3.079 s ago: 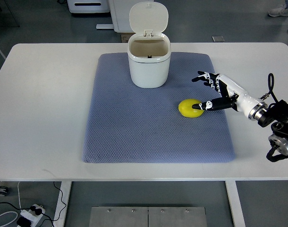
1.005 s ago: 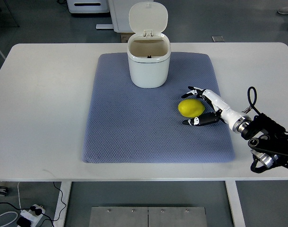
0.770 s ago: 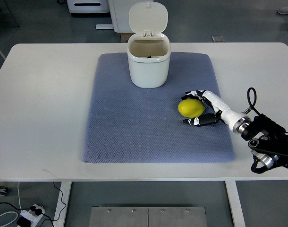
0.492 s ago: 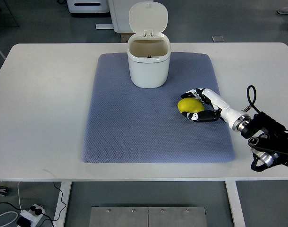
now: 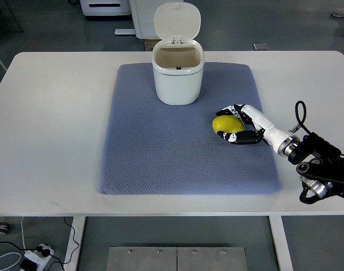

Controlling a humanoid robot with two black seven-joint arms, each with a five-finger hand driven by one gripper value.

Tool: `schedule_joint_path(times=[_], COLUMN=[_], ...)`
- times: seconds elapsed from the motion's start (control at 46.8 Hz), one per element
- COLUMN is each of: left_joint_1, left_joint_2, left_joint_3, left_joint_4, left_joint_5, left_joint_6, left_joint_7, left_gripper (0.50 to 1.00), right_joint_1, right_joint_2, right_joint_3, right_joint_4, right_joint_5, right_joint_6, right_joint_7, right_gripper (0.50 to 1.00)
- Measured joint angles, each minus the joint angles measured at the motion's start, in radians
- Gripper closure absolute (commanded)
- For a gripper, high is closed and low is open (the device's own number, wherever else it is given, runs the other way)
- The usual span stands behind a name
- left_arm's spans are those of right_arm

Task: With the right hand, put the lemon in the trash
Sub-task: 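Lift the lemon with the right hand and carry it above the bin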

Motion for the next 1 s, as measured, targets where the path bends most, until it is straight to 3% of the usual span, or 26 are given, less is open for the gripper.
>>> schedule_joint_path(times=[0.556, 1.005], left_joint_1=[0.0, 0.0], left_joint_2=[0.0, 0.0], left_joint_3=[0.0, 0.0], left_joint_4=[0.0, 0.0], left_joint_5=[0.0, 0.0], left_joint_6=[0.0, 0.0], left_joint_7=[0.0, 0.0], left_gripper=[0.5, 0.5], right_joint_1=[0.096, 0.119], right_joint_2=[-0.13, -0.21], right_joint_3=[0.012, 0.083], right_joint_4=[0.002, -0.002], right_joint_5=[0.007, 0.028], right_joint_6=[0.018, 0.087], right_joint_7=[0.01, 0.008], right_gripper=[0.959, 0.95])
